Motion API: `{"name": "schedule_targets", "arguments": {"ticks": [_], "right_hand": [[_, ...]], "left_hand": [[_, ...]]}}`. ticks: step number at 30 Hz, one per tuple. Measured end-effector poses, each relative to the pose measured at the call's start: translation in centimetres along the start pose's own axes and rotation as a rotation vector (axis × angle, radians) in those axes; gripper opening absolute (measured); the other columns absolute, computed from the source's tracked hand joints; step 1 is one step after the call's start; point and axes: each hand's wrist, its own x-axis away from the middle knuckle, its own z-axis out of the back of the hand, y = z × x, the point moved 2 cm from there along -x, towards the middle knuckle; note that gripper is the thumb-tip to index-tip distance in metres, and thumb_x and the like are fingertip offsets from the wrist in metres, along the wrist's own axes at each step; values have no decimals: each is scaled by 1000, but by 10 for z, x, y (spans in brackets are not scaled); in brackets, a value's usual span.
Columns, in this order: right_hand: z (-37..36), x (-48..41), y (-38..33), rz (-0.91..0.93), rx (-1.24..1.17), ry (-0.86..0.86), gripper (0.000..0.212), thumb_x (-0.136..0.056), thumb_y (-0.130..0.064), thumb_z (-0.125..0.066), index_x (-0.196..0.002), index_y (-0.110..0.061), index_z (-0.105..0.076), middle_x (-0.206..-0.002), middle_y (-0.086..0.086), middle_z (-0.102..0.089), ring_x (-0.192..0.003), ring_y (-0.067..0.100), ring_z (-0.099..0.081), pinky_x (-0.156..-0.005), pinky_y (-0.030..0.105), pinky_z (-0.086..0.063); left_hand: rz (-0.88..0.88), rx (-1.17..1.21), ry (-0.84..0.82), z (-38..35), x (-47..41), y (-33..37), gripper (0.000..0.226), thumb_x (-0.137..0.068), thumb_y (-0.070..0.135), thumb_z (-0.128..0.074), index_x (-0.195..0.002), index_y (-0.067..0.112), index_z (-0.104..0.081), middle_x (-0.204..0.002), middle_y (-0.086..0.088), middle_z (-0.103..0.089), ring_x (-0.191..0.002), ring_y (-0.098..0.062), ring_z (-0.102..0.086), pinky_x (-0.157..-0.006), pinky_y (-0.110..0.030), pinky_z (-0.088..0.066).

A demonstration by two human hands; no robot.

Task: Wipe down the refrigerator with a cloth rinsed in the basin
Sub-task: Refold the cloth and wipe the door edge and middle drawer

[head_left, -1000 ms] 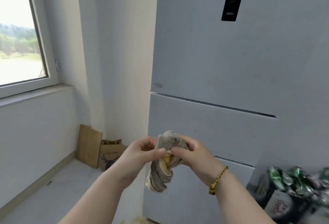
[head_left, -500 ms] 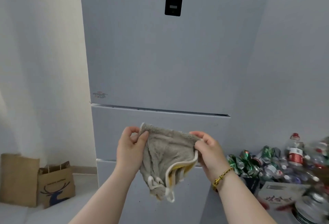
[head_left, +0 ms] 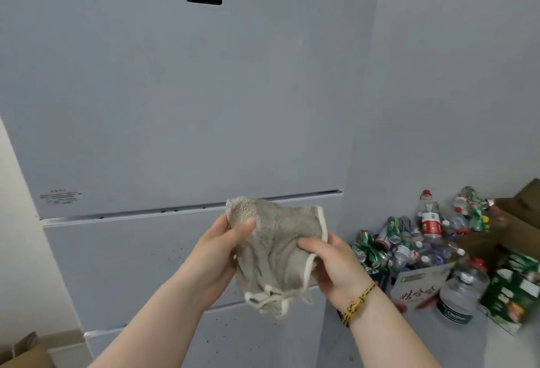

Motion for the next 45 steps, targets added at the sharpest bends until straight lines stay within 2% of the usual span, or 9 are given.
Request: {"name": "schedule_targets", "arguments": {"ticks": [11,15,19,22,26,31,35,41,45], "right_hand": [[99,-39,-62,-39,216,-313,46,-79,12,-55,-109,-22,-49,-93,5,-65,-72,16,-67,-66,36,-54],[133,-59,-97,130,68,-342,41,-76,21,-50,-79,-16,-68,-73,4,-69,-63,11,-68,-58,24,-56],[161,-78,-117,156,-5,-460,49,-70,17,-47,-39,-16,-65,-71,0,-73,-67,12,-69,-56,24,-57],[179,-94,-121,98,54,-523,59,-81,21,-38,-43,-13,-67,-84,2,-72,-78,15,-69,-64,26,-58],[195,-108,-122,5,63,-621,46,-79,17,-41,-60,-9,-73,-95,4,-71,-88,12,-69,-71,25,-57],[214,-128,-129,-61,319,-775,51,-64,-23,-60,-114,-16,-56,-111,-4,-67,-94,11,-66,-81,22,-53],[186,-135,-129,122,678,-830,39,-68,-19,-68,-104,-25,-54,-101,-9,-61,-90,1,-60,-81,16,-51],[182,-148,-135,356,521,-620,17,-66,-17,-65,-75,-13,-50,-66,-6,-53,-59,2,-52,-56,14,-44],[190,-183,-138,452,292,-22,22,-77,0,-59,-70,-11,-41,-82,8,-47,-66,18,-48,-55,23,-40]], "left_hand": [[-67,-235,-26,-62,-53,-9,61,-56,-3,-56,-110,26,-53,-75,-5,-72,-59,-17,-66,-47,-26,-51],[-130,-119,24,-94,-76,-7,27,-64,-18,-55,-70,6,-65,-61,-6,-69,-51,-16,-65,-44,-23,-51],[-155,-15,114,-126,-97,-15,53,-73,-24,-44,-37,11,-62,-69,-2,-73,-60,-13,-69,-49,-22,-54],[-89,19,167,-135,-106,-21,54,-84,-14,-32,-49,6,-68,-78,-7,-74,-67,-14,-70,-52,-23,-55],[-135,-255,242,-148,-112,-26,4,-73,11,-67,-70,9,-67,-84,-1,-72,-71,-10,-67,-59,-19,-54],[-246,-483,236,-161,-121,-18,31,-55,6,-68,-85,13,-63,-85,9,-70,-68,-10,-64,-61,-19,-53],[-286,-528,173,-182,-134,-13,39,-56,3,-69,-92,14,-60,-82,8,-71,-69,-11,-67,-63,-24,-55],[-547,-709,423,-191,-147,7,25,-76,17,-68,-95,31,-58,-95,11,-65,-82,4,-63,-71,-8,-48],[-845,-1196,706,-192,-160,38,26,-84,34,-54,-107,42,-45,-125,29,-34,-113,9,-36,-93,-1,-23]]}}
